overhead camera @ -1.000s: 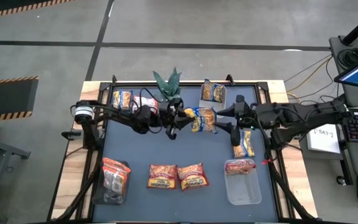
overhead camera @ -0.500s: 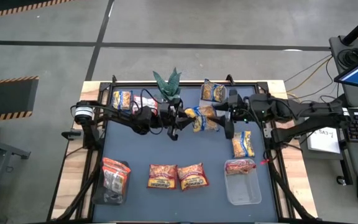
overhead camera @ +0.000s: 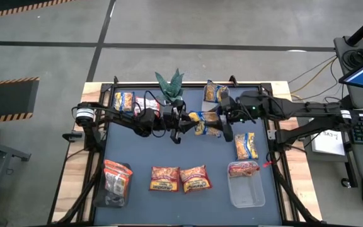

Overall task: Sort Maruchan noodles
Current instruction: Put the bottom left blue instant noodle pack into the gray bin

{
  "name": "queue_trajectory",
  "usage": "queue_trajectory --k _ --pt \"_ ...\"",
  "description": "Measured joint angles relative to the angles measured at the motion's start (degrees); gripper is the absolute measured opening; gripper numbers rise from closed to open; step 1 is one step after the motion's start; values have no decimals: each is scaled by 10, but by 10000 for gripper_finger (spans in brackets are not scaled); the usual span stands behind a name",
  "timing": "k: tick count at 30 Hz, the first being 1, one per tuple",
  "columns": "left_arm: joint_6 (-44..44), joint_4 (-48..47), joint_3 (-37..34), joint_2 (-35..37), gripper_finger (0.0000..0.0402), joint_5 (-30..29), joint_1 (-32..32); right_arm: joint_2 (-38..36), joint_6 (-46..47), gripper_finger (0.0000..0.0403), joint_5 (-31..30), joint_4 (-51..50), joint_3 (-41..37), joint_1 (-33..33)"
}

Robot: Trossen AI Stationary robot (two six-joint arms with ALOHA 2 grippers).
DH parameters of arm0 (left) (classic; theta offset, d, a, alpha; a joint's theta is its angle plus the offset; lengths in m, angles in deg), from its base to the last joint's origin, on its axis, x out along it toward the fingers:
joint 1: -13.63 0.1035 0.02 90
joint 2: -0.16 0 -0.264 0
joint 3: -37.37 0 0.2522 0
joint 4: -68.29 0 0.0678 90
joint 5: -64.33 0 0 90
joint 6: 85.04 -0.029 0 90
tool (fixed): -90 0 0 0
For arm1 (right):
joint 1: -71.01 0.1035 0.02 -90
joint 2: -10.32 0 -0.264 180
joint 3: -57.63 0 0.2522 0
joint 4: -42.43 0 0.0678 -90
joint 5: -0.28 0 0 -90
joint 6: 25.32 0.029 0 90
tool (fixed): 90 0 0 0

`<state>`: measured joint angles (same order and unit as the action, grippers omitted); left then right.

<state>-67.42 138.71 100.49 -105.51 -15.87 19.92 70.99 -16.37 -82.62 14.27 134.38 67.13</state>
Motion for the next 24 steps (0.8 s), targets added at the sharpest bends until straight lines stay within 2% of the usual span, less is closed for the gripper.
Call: queue_trajectory --k 14,20,24 --pt "1 -8 0 0 77 0 0 -11 -22 62 3 -2 0 -9" --pt "8 -8 0 0 81 0 1 -11 -29 50 3 -1 0 -9" --pt "9 -8 0 3 110 0 2 -12 -37 48 4 -1 0 -8"
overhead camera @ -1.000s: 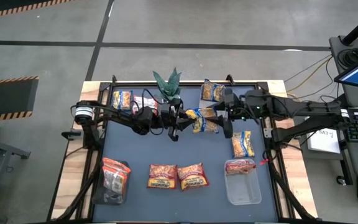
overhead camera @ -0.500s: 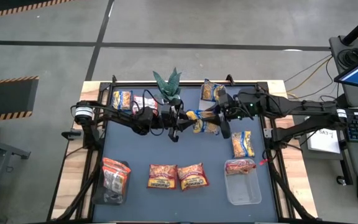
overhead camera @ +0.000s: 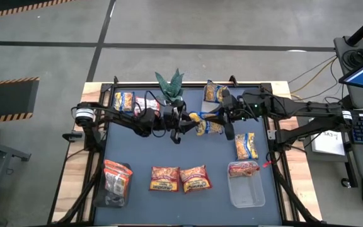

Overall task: Sort Maruchan noodles
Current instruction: Put the bottom left blue instant noodle pack into the gray bin

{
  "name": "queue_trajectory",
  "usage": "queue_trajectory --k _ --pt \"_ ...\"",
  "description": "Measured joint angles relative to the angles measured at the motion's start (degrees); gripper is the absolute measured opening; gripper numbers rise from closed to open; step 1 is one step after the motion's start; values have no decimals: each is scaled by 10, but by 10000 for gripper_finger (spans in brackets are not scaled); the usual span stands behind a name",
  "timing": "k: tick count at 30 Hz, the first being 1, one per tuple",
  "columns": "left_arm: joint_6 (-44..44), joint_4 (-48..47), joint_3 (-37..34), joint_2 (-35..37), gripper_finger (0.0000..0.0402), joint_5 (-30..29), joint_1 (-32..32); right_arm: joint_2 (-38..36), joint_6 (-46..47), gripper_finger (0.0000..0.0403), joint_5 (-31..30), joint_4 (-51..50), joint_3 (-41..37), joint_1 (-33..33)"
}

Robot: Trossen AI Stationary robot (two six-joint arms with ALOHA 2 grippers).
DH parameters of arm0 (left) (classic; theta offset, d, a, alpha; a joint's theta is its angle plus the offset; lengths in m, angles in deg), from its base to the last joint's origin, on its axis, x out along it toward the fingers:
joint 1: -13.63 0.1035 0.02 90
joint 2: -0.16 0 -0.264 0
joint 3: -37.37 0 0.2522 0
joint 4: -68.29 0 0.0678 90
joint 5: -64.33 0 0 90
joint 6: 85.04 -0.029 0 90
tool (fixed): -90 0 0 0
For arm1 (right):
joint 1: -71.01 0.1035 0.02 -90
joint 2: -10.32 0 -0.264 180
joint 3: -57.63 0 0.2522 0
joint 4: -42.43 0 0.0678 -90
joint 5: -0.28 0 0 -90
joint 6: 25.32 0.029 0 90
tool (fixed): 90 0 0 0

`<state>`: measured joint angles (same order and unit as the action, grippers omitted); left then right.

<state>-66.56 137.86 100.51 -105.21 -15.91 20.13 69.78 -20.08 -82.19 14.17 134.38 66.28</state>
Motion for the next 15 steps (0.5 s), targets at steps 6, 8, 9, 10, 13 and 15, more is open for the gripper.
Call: queue_trajectory --k 6,8,9,10,13,15 --pt "0 0 -5 12 193 1 8 -6 -14 36 3 -4 0 -3" --pt "7 0 -11 23 221 7 14 -10 -18 35 4 -13 -1 -8" --pt "13 0 -13 28 234 12 18 -12 -21 35 4 -17 -2 -11" --pt "21 -4 -17 35 246 18 23 -15 -23 35 3 -19 -3 -14" --pt "41 -18 -31 55 276 39 40 -25 -37 34 0 -20 -9 -26" --pt "57 -19 -43 70 289 52 50 -32 -51 34 0 -20 -15 -37"
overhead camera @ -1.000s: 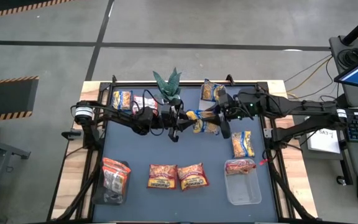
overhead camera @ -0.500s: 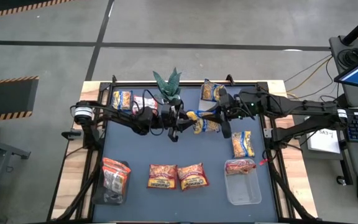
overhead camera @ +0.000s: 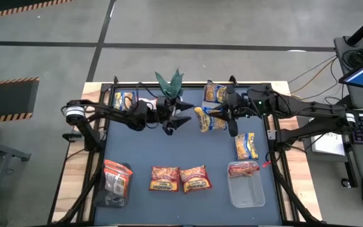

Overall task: Sort Maruchan noodles
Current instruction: Put the bottom left blue instant noodle pack into the gray bin

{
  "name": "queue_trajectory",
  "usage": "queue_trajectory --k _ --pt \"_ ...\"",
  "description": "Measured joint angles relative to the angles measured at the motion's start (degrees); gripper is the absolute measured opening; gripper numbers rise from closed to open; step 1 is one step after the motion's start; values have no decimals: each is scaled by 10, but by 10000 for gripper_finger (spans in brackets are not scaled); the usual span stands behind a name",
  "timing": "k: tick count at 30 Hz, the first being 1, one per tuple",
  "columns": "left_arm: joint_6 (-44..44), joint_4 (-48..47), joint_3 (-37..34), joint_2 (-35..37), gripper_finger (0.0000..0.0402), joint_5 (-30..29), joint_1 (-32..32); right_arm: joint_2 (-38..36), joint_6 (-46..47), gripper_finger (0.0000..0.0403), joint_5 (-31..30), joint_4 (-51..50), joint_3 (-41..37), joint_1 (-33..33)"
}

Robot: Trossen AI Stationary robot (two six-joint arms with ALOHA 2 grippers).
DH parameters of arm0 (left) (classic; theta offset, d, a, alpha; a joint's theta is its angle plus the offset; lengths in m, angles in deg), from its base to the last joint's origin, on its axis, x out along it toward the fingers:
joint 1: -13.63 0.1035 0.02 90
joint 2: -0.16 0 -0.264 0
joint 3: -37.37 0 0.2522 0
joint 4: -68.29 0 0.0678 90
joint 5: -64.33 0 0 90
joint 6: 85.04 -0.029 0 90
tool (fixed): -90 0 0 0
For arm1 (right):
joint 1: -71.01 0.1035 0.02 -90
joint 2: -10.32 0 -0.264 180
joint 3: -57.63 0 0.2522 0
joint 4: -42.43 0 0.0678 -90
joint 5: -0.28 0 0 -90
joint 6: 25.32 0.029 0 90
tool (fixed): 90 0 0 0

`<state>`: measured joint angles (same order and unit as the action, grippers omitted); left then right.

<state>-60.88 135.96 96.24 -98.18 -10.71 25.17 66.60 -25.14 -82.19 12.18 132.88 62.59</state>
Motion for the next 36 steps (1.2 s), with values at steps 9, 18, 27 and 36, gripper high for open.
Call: queue_trajectory --k 9,18,27,36 --pt "21 0 -53 65 291 11 7 -27 -63 34 0 70 -86 -80" --pt "59 2 -74 100 284 11 4 -21 -113 34 5 208 -210 -210" --pt "64 5 -85 114 284 11 4 23 -87 34 5 268 -254 -303" --pt "55 5 -85 114 284 11 4 112 -78 34 -15 326 -254 -306"
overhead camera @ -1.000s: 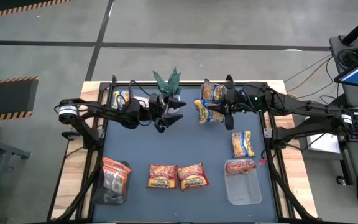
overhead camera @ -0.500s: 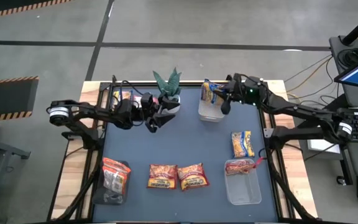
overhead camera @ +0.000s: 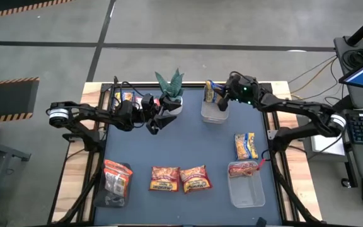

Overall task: Sort Maruchan noodles
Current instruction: Put the bottom left blue instant noodle pack into the gray bin

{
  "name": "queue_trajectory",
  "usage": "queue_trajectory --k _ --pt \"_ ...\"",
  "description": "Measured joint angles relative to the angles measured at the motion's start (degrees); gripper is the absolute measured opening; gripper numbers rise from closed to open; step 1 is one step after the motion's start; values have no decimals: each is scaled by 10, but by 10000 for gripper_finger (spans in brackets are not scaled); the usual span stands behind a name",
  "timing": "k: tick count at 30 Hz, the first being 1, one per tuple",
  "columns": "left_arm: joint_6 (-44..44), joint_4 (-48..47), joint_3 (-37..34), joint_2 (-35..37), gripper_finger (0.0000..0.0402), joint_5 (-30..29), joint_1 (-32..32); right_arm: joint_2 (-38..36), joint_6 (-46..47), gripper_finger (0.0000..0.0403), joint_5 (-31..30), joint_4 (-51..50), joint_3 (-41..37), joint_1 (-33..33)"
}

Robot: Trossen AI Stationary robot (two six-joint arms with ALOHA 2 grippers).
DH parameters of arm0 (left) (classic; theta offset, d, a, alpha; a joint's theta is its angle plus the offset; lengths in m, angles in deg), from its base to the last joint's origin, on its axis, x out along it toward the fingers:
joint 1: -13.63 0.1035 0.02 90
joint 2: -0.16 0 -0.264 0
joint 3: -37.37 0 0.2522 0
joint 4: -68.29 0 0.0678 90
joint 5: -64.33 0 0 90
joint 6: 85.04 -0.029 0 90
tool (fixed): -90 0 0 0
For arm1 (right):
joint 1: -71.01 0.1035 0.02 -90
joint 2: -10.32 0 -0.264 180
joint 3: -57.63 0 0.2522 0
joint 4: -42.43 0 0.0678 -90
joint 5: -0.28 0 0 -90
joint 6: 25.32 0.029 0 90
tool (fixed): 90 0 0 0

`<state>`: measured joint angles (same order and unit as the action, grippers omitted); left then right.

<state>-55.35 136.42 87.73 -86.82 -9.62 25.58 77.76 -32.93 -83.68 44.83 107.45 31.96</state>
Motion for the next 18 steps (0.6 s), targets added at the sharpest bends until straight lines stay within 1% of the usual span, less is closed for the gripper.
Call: queue_trajectory --k 9,18 --pt "-7 0 0 0 284 0 0 60 -9 34 -16 37 2 0" --pt "-7 -1 0 0 284 0 0 97 -10 51 -31 58 2 0"
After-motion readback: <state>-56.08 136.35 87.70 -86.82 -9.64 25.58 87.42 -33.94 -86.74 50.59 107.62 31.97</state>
